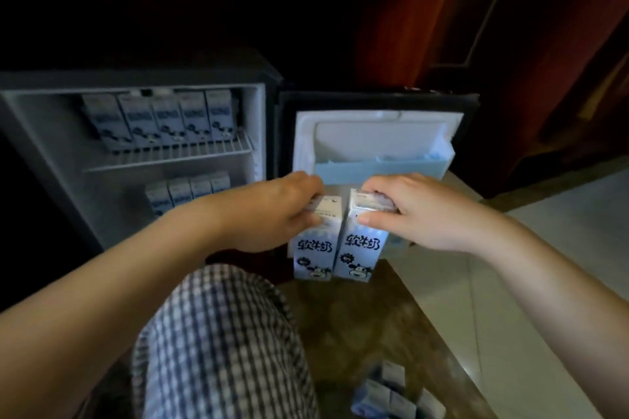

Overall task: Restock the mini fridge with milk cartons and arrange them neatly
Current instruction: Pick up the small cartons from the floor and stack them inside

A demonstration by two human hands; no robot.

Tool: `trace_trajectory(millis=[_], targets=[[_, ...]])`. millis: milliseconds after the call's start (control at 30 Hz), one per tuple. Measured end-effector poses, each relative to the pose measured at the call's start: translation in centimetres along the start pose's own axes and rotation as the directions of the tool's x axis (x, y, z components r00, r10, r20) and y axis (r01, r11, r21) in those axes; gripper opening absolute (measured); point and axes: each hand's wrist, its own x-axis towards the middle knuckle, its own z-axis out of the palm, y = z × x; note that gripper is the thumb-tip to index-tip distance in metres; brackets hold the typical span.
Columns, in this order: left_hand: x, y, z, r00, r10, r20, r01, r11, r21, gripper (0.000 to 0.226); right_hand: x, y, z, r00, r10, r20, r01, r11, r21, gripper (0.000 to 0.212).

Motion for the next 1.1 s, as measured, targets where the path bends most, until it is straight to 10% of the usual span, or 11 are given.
trace_trajectory(millis=[233,533,833,1100], targets=[[-4.5,-5.7,-3.6,0.935,-0.115,-0.335,0.133,0.991,0.031,0.014,6.1,-5.0,-2.0,0.977,-0.051,-0.209,0.025,0.992,-0.124,0.036],[-7.8,-13.7,-3.4,0.681,-0.347,-0.645,0.382,0.920,-0.092,0.036,14.4,-11.8,-0.3,0.908,-0.110,-0.405,0.143,0.988,0.052,0.036],[-7.5,-21.7,-1.6,0.411,-0.521,-0.748,0.504,0.814,-0.290,0.035,23.6,-15.9,5.3,0.865,0.035,-0.501,0.163,0.924,0.345,0.024],[-5.7,-26.4,-0.6,0.356,-0.628,-0.692,0.623,0.711,-0.325,0.031,29.6,-17.7,10.0,0.839,0.053,-0.541,0.184,0.908,0.376,0.041]])
